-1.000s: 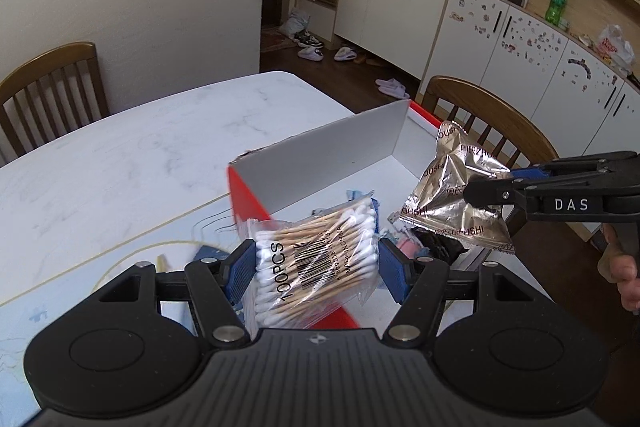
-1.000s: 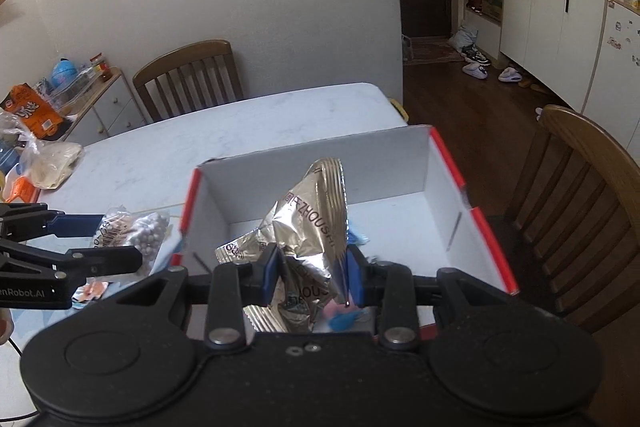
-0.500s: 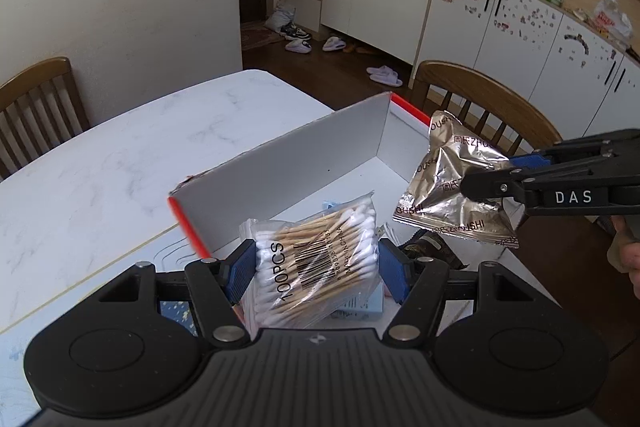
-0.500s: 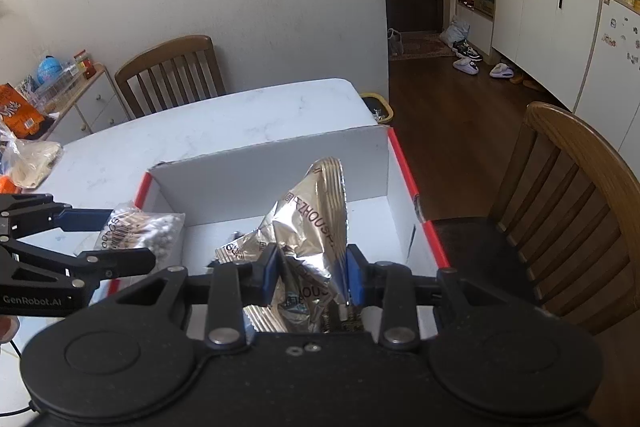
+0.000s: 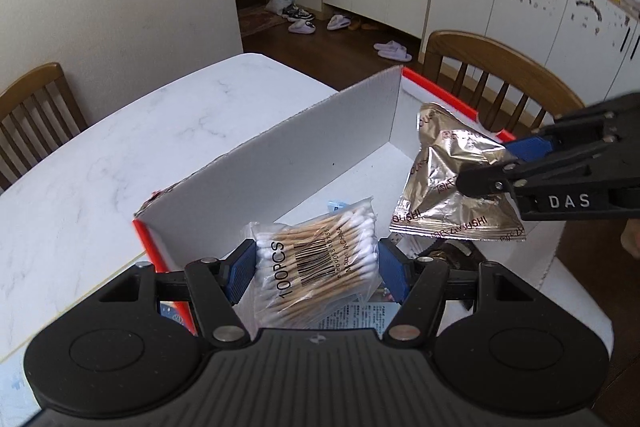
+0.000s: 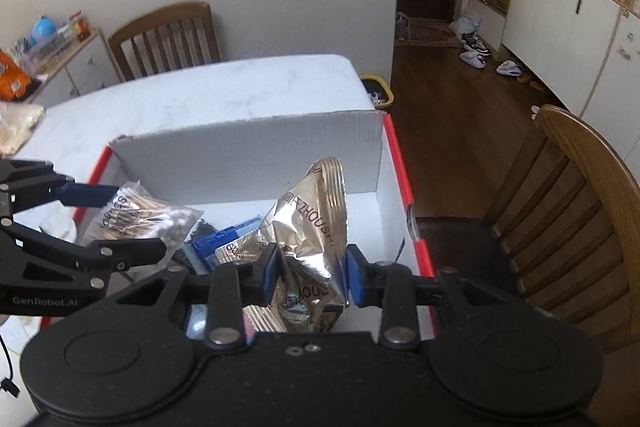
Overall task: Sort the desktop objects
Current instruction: 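Carry the foil bag and cotton-swab pack over the shoebox with both tools, then lower and release the foil bag with the right tool while the left tool releases the swab pack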
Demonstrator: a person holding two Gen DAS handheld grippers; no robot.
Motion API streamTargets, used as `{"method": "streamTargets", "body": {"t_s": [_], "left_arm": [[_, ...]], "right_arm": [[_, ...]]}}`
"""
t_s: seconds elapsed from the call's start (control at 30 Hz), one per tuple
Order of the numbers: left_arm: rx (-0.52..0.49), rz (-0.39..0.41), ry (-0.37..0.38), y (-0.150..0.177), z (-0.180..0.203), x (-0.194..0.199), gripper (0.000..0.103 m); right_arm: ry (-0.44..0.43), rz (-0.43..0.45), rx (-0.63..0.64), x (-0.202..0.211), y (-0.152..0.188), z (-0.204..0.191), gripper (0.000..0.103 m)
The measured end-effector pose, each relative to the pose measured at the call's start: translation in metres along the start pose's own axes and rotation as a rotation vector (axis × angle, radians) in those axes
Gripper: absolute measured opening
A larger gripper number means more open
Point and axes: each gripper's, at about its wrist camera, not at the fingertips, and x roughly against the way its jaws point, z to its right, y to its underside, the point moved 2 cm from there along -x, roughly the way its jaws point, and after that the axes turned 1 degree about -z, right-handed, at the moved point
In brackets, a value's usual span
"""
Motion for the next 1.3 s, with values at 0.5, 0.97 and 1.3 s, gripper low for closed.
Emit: {"method": "streamTargets", "body": {"t_s": [0.5,0.97,1.3], "left_arm": [[-0.030,-0.054,-0.048,0.001,-0.001,-0.033,0.064],[-0.058,-0.095,-0.048,-0.004,0.002,-0.051,0.064],[-0.022,-0.154,-0.028,-0.004,-0.002,-0.063,0.064]], "right_arm": [[-0.009,-0.085,0.058,-0.042,-0.003,-0.003,0.033],[-0.042,-0.138,0.079,-0.050,0.004,-0.001,0.034],[-0.042,-0.144,0.088,-0.051,0.007,-0.001,0.038]]}}
